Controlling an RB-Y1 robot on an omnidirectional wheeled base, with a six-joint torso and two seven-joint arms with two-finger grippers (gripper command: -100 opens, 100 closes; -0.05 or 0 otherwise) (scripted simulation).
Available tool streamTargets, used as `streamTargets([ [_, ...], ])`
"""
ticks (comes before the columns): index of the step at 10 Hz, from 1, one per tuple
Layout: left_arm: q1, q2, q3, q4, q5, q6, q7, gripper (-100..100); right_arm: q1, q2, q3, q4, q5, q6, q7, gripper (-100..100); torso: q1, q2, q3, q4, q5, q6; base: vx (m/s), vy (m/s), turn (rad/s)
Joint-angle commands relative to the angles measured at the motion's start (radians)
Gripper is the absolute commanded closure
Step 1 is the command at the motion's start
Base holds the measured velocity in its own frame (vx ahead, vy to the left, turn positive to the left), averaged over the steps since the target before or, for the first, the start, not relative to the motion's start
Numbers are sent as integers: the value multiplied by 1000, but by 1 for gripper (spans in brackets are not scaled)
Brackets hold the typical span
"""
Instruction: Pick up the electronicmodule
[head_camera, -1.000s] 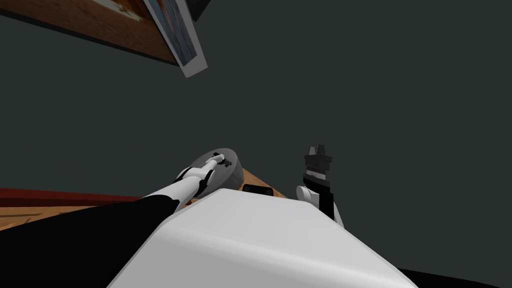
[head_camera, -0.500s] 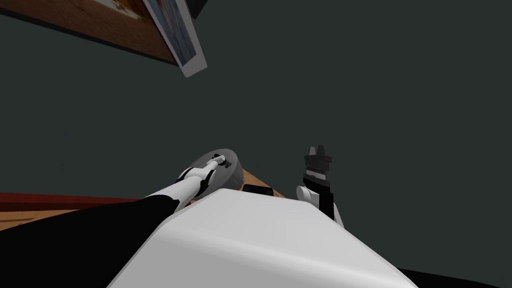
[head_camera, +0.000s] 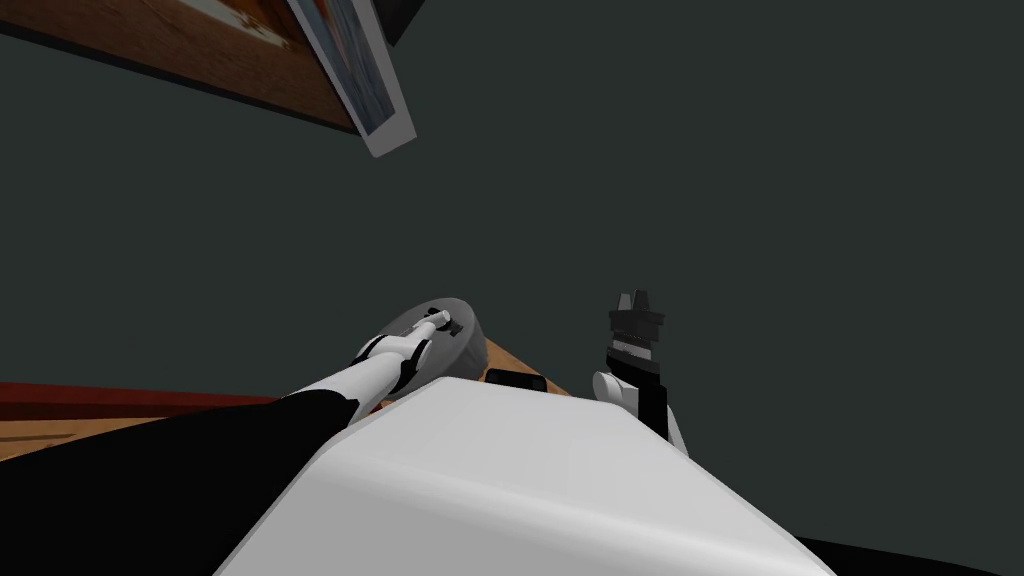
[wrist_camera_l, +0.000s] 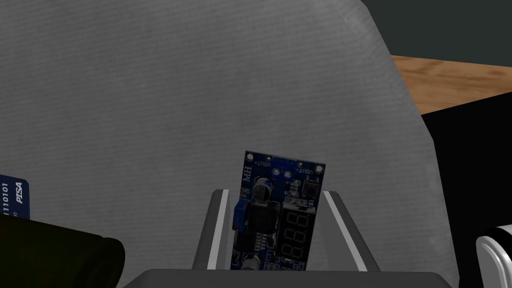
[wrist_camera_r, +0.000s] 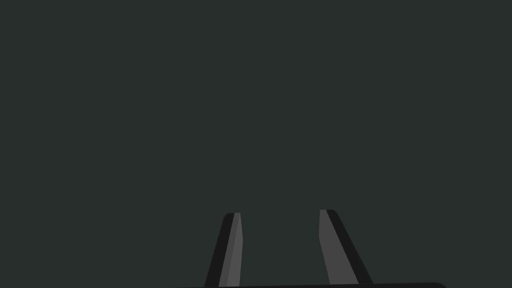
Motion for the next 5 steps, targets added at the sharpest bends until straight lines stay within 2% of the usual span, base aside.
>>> streamTargets([
  [1,-7,17,-10,-22,1,31,20,100,0,0,0,0,0,0,0,0,0,0,0,0,0,0,-39,-31,-15],
  [2,-16,29,-15,-28,5,48,26,100,0,0,0,0,0,0,0,0,-2,2,1,1,-1,0,-68,-37,-16],
  [4,-20,27,-14,-17,6,38,18,100,0,0,0,0,0,0,0,0,-2,5,3,1,0,0,-45,-15,-4],
  [5,-18,27,-14,-22,5,43,22,0,0,0,0,0,0,0,0,0,-1,3,2,1,0,0,-6,-2,1],
])
